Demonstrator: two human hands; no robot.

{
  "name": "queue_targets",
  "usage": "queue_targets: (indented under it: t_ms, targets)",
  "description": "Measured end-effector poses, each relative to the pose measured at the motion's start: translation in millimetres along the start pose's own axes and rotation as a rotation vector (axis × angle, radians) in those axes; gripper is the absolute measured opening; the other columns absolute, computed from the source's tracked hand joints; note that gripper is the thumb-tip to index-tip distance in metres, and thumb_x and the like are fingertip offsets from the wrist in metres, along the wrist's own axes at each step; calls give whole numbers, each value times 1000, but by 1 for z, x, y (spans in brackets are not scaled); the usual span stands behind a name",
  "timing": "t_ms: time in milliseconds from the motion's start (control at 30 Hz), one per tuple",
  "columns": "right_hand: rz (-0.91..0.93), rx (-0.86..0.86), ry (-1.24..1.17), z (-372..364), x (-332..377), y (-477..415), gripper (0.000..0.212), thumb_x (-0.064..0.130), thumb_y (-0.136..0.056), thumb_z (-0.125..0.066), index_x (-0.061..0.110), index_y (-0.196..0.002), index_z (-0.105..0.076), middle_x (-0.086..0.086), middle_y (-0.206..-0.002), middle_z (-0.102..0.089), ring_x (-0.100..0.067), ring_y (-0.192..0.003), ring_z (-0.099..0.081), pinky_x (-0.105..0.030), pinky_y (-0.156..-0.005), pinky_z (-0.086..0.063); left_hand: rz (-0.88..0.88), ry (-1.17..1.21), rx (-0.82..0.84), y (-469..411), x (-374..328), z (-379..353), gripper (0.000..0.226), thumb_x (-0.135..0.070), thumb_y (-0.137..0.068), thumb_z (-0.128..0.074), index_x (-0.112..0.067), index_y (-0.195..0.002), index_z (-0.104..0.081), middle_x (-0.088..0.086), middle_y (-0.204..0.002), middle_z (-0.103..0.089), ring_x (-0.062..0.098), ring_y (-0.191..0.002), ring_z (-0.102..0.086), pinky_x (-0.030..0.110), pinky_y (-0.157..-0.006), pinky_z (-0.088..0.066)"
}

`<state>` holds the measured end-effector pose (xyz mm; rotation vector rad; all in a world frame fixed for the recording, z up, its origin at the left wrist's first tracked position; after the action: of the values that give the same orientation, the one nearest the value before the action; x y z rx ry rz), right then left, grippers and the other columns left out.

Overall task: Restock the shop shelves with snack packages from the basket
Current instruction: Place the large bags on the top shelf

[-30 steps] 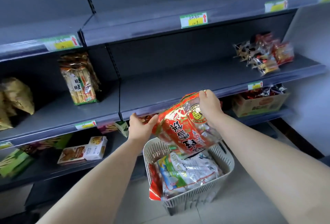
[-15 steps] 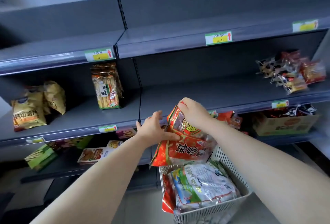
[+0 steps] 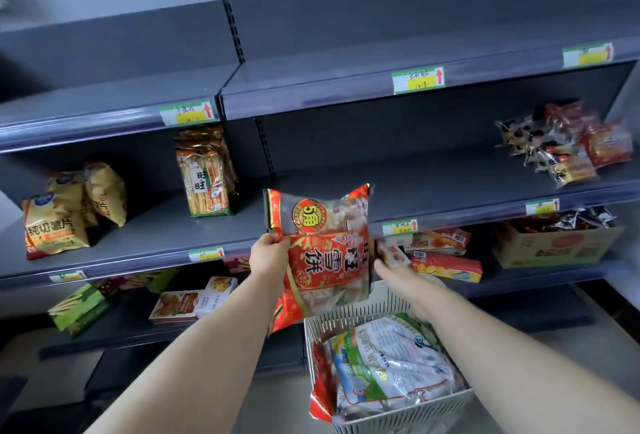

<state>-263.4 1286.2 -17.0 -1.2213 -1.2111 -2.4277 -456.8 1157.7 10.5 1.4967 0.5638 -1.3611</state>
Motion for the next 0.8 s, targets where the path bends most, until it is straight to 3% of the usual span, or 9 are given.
queue_targets:
  t_ms: [100, 200, 267, 333, 400, 467, 600, 700, 800]
  targets:
    - [-121, 284, -101, -28, -17, 11, 92, 72, -84, -47, 19, -155, -18, -15, -159, -23, -36, -142, -32, -57, -108, -35, 68, 166, 30, 6, 0, -1, 12, -20, -102, -51, -16, -92, -56, 14, -93, -67, 30, -84, -66, 50, -88, -55]
    - [-70, 380, -390, -57, -4, 9, 94, 72, -72, -62, 21, -146, -34, -12, -145, -47, -33, -129, -48, -55, -101, -42, 96, 259, 72, 15, -1, 1, 10, -17, -103, -49, -11, -99, -56, 14, -94, -67, 27, -82, -66, 48, -88, -55]
    - [-54, 270, -567, -71, 4, 5, 83, 60, -71, -74, 17, -136, -44, -8, -120, -63, -27, -107, -60, -49, -91, -49, 108, 290, 74, 16, -1, 10, 9, -15, -103, -49, -12, -101, -57, 12, -97, -68, 27, -85, -65, 51, -92, -53]
    - [-26, 128, -669, -82, 10, -3, 77, 46, -69, -84, 16, -130, -48, -7, -115, -65, -23, -98, -63, -41, -77, -53, 125, 289, 62, 14, -1, 27, 10, -11, -102, -49, -12, -106, -58, 12, -101, -69, 27, -88, -65, 52, -88, -54]
    - [28, 16, -662, -91, 20, -3, 77, 36, -62, -90, 16, -124, -50, -7, -118, -66, -25, -101, -64, -42, -84, -53, 115, 277, 43, 9, -1, 54, 22, -4, -97, -54, -10, -118, -56, 13, -105, -69, 25, -86, -65, 44, -73, -56]
    - [110, -92, -591, -100, 33, 4, 68, 23, -69, -88, 12, -122, -47, -6, -116, -63, -25, -102, -61, -39, -87, -48, 99, 289, -10, 2, -2, 87, 52, 0, -83, -68, -8, -130, -48, 15, -109, -67, 26, -86, -66, 39, -66, -57]
    - [207, -151, -506, -142, 53, 22, 67, 17, -77, -82, 14, -130, -41, -8, -123, -60, -30, -108, -62, -49, -96, -50, 63, 323, -135, 3, -4, 160, 88, -15, -80, -80, -24, -149, -26, 17, -126, -57, 29, -96, -65, 46, -86, -56]
    - [243, -104, -493, -196, 65, 43, 60, 14, -82, -77, 19, -129, -41, -6, -120, -61, -27, -106, -62, -47, -92, -52, 29, 181, -197, 15, 0, 223, 78, -38, -74, -84, -21, -139, -45, 8, -122, -59, 24, -98, -62, 46, -89, -55]
    - [354, -83, -480, -248, 87, 73, 47, 4, -86, -70, 19, -123, -45, -2, -114, -63, -19, -99, -63, -43, -83, -54, -14, -35, -166, 27, -2, 295, 56, -47, -73, -82, -18, -115, -59, -6, -96, -59, 8, -81, -54, 34, -74, -50]
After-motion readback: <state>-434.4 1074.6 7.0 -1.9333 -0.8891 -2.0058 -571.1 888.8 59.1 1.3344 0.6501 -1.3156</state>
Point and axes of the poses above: each hand's wrist, its own y-axis away from the middle knuckle, its own z-axis out of the back of the hand, x = y × z, the point moved 2 cm from there along -y, towards the middle knuckle
